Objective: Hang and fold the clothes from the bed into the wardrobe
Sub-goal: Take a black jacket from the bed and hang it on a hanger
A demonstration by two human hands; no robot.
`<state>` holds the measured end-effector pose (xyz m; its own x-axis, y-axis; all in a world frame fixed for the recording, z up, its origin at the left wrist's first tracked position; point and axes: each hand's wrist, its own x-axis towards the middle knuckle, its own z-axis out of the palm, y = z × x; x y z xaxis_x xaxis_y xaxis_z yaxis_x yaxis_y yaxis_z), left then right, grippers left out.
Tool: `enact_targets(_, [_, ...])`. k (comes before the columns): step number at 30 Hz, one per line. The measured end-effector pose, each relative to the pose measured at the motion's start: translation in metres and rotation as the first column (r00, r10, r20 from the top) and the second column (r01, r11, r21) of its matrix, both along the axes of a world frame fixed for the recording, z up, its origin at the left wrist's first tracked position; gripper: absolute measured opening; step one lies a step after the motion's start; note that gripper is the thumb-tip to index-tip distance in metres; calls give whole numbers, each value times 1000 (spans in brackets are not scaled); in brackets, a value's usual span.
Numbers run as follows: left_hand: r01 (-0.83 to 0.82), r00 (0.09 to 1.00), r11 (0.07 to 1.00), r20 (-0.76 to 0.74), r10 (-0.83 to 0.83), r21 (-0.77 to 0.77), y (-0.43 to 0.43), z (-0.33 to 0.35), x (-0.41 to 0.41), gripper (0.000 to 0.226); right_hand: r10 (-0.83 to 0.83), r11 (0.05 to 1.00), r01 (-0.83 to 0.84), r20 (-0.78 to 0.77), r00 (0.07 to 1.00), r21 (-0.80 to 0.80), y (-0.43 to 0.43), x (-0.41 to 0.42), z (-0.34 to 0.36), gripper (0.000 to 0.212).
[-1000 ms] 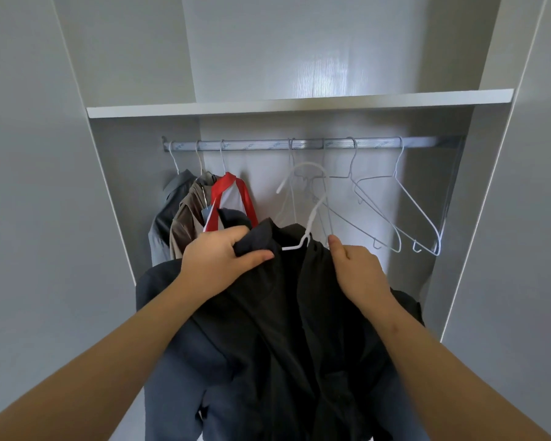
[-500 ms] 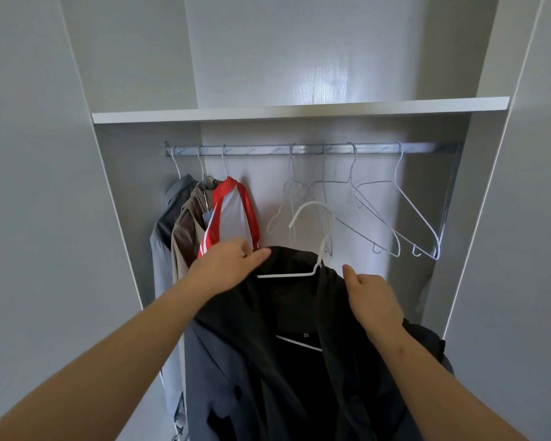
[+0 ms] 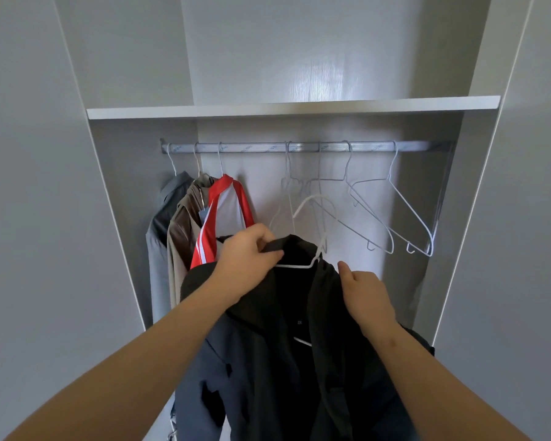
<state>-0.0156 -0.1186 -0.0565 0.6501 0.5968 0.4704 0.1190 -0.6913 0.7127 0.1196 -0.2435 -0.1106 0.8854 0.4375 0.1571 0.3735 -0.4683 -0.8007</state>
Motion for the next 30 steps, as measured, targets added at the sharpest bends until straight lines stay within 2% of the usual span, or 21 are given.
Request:
enact_targets(4, [256, 940, 950, -183, -288, -179, -8, -15, -8, 13, -20, 999, 22, -71, 997, 36, -3, 5, -2, 57])
enact_targets(8, [298, 888, 936, -306, -343, -185, -12, -33, -9, 23, 5, 998, 3, -121, 993, 62, 0, 3, -8, 57])
enact_targets(10, [329, 823, 875, -347, -450, -356, -10, -37, -12, 36, 10, 998, 1, -156, 988, 70, -1, 5, -9, 57])
enact_targets(12, [364, 663, 771, -437, -608, -522, -6, -33, -16, 50, 0, 997, 16, -193, 981, 80, -2, 7, -9, 57])
enact_targets(13, [378, 629, 746, -439, -641, -548, -4, -31, -16, 52, -6, 996, 24, -207, 978, 86, -2, 8, -8, 56])
enact_targets(14, [376, 677, 750, -391, -624, -545, -1, -28, -13, 49, -7, 995, 29, -216, 976, 98, -3, 8, -8, 56])
enact_targets(15, [343, 789, 796, -307, -532, -499, 1, -23, -10, 43, -4, 993, 31, -228, 974, 114, -4, 8, -7, 56])
enact_targets(16, [266, 901, 879, -222, -373, -396, 6, -20, -7, 36, 2, 991, 30, -244, 970, 130, -4, 8, -6, 56])
enact_targets(17, [170, 961, 966, -182, -206, -193, 13, -17, -3, 32, 11, 989, 28, -262, 965, 142, -4, 7, -4, 55])
enact_targets(18, [99, 970, 993, -232, -80, 71, 19, -16, 0, 34, 21, 988, 24, -285, 958, 153, -5, 7, -3, 54])
enact_targets(19, [109, 936, 952, -351, -2, 286, 25, -20, 5, 42, 34, 986, 20, -314, 949, 166, -4, 5, -3, 52])
enact_targets(20, [156, 882, 898, -467, 61, 412, 28, -26, 9, 50, 49, 984, 14, -345, 937, 179, -4, 4, -2, 50])
enact_targets(22, [173, 824, 869, -551, 130, 463, 26, -37, 18, 52, 75, 982, 2, -392, 917, 191, -5, 1, -2, 45])
enact_targets(24, [157, 864, 903, -498, 71, 399, 24, -45, 24, 48, 88, 981, -1, -434, 897, 196, -9, 0, -3, 40])
enact_targets(26, [257, 859, 930, -503, -96, 261, 24, -50, 27, 50, 106, 978, 1, -502, 858, 208, -15, 0, -4, 35])
enact_targets(28, [312, 842, 948, -442, -309, -67, 25, -52, 25, 50, 132, 980, -20, -569, 812, 199, -19, -1, -5, 33])
enact_targets(30, [253, 893, 868, -242, -379, -427, 23, -52, 23, 48, 174, 977, -60, -593, 786, 207, -19, -3, -7, 34])
